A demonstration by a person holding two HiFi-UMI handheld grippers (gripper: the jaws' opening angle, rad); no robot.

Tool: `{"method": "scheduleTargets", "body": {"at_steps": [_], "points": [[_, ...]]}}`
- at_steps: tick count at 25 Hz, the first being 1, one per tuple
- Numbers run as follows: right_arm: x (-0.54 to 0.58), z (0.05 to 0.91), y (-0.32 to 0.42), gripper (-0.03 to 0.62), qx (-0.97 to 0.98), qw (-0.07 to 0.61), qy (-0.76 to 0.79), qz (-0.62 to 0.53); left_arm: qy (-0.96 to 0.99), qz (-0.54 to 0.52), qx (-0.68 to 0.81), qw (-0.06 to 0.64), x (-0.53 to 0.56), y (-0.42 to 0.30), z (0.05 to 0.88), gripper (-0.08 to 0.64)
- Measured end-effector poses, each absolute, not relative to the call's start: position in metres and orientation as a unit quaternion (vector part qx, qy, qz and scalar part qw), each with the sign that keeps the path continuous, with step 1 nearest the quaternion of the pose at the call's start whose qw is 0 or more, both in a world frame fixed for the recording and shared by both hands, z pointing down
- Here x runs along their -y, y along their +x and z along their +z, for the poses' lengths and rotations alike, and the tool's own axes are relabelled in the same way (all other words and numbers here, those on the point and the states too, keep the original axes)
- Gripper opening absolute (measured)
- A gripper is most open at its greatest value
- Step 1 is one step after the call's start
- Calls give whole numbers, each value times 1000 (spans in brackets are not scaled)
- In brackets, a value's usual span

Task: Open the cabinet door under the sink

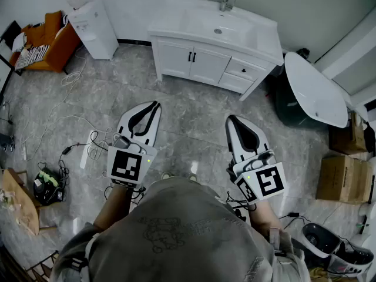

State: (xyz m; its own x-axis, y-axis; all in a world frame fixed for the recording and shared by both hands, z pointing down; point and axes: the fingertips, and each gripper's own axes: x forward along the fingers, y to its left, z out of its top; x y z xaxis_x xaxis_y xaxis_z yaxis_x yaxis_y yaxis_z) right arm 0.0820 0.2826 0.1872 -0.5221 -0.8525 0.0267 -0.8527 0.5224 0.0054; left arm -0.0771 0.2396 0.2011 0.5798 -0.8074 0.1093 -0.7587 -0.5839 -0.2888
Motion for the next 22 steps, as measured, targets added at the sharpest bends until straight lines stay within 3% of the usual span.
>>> {"method": "scheduleTargets", "body": {"at_steps": [22], "points": [[-269, 197, 111, 28, 873, 14, 486, 23, -889, -114, -436, 81, -229, -44, 211, 29]]}}
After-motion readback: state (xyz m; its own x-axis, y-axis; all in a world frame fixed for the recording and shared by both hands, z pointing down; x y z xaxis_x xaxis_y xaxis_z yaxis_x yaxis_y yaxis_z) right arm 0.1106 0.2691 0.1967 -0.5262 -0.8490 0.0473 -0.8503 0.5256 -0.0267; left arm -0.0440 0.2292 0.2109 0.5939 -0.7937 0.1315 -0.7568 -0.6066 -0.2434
